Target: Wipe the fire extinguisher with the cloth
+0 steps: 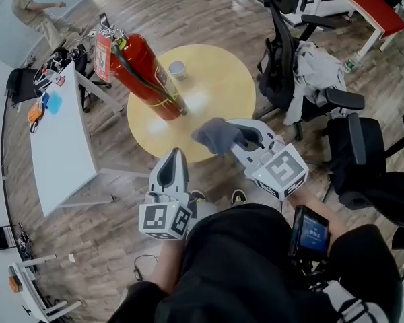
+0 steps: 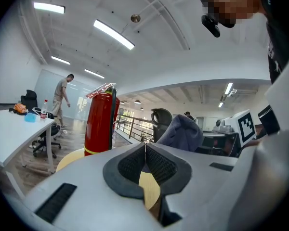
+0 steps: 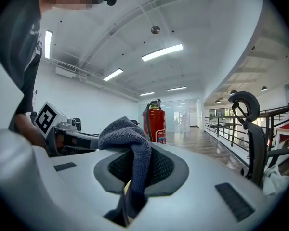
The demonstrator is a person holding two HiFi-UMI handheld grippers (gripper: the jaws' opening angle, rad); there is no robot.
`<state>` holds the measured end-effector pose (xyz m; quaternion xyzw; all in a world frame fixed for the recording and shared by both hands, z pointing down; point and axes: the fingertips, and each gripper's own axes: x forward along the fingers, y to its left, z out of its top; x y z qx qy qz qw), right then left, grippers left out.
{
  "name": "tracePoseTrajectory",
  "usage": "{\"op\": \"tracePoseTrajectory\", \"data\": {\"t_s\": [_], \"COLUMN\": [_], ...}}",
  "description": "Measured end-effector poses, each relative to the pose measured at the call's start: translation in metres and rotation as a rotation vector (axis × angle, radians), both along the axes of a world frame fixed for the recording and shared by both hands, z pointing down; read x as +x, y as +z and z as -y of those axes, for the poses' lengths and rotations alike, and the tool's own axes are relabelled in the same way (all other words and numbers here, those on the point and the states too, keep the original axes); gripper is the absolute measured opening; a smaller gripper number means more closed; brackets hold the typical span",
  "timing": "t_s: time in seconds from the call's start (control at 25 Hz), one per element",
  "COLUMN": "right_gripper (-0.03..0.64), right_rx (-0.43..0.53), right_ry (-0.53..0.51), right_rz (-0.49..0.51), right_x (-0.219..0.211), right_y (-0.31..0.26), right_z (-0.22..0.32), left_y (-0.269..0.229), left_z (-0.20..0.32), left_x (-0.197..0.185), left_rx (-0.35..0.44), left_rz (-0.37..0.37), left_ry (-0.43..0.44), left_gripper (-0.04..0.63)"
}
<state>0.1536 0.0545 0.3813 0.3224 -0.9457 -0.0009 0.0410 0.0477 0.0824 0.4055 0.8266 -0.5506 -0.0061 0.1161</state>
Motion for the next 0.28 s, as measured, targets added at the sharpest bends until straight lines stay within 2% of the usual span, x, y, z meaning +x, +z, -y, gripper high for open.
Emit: {"op": "tracePoseTrajectory", "data": {"t_s": [0.28], "right_gripper": [0.058], "right_rx": [0.024], "right_ry": [-0.017], "right_rz": [-0.036], "right_x": [-0.0031], "right_y": [-0.0064], "right_z": [-0.0023], "left_y": [-0.0065], "left_z": [-0.0005], "left_x": [0.0015], "left_rx": [0.006], "left_rz": [0.006], "left_ry": [-0.004], "left_gripper": [0.023]}}
